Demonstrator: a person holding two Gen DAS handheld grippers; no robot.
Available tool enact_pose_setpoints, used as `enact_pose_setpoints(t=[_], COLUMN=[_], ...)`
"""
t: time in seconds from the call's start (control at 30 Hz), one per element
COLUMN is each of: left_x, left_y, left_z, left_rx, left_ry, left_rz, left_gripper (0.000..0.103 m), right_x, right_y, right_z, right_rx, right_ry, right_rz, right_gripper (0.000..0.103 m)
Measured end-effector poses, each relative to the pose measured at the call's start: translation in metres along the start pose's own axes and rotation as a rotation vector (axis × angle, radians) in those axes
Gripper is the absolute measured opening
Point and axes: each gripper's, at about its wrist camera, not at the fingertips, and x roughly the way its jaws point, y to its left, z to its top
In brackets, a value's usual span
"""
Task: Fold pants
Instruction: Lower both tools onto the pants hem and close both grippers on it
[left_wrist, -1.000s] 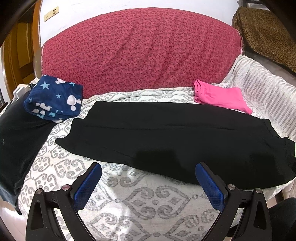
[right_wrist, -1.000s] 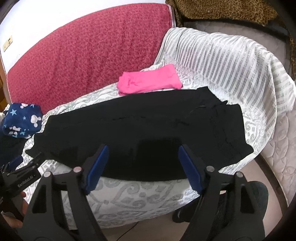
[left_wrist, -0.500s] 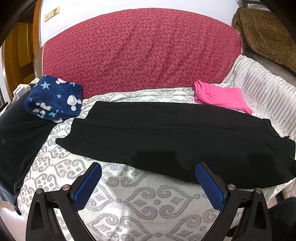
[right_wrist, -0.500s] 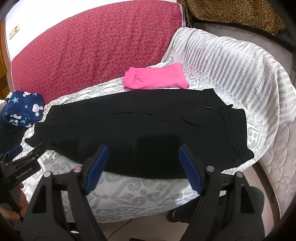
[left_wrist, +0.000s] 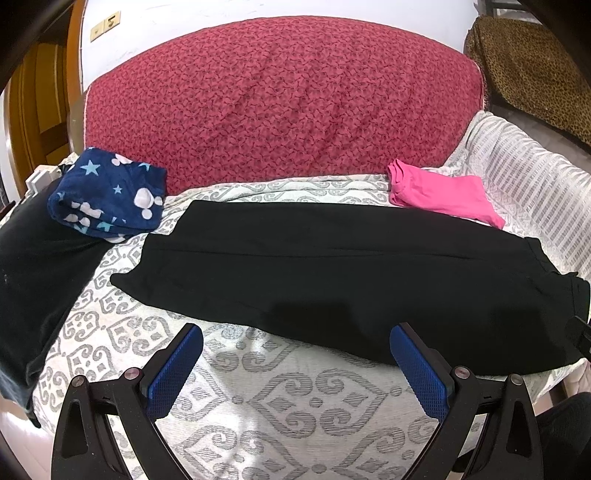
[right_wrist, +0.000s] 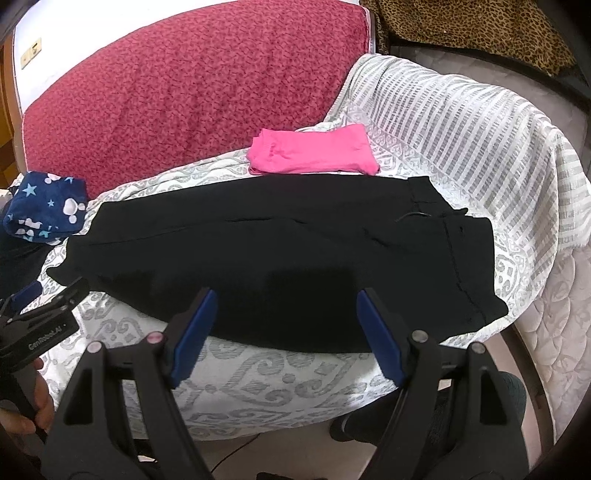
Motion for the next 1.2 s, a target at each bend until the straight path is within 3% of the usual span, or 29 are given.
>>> enact_pose_setpoints(t=[0.53,0.73,0.83,0.93,1.1,1.2], left_x=[0.006,0.020,0.026,0.037,0.056,0.068], left_y=[0.021,0.072,0.089,0.105,0.134,0.149], left_z=[-0.001,-0.001,-0.003,-0.005,-0.009,-0.012], left_rx=[-0.032,-0.165,-0.175,-0.212,-0.310,-0.352], left_ry=[-0.005,0.037,0.046,0.076,0.122,0.142], left_rz=[-0.039,-0.043,-0.035,-0.038,-0.070,-0.068], left_gripper=[0.103,0.103,0.103,0.103,0.103,0.103], right_x=[0.006,0.023,0.029,0.036,0.041,0.040], right_y=[-0.002,-0.039,-0.050,-0.063,-0.074,-0.083], right_z=[-0.002,-0.003,-0.005,-0.008,-0.017,-0.022], right_rx=[0.022,0.227,0.282,0.376,0.460,0.487], right_ry=[0.034,0.124,0.148,0.185,0.218,0.224], right_rz=[0.049,0.121,0.129,0.201,0.270,0.258], right_gripper=[0.079,0.077,0.075,0.075,0.075,0.075])
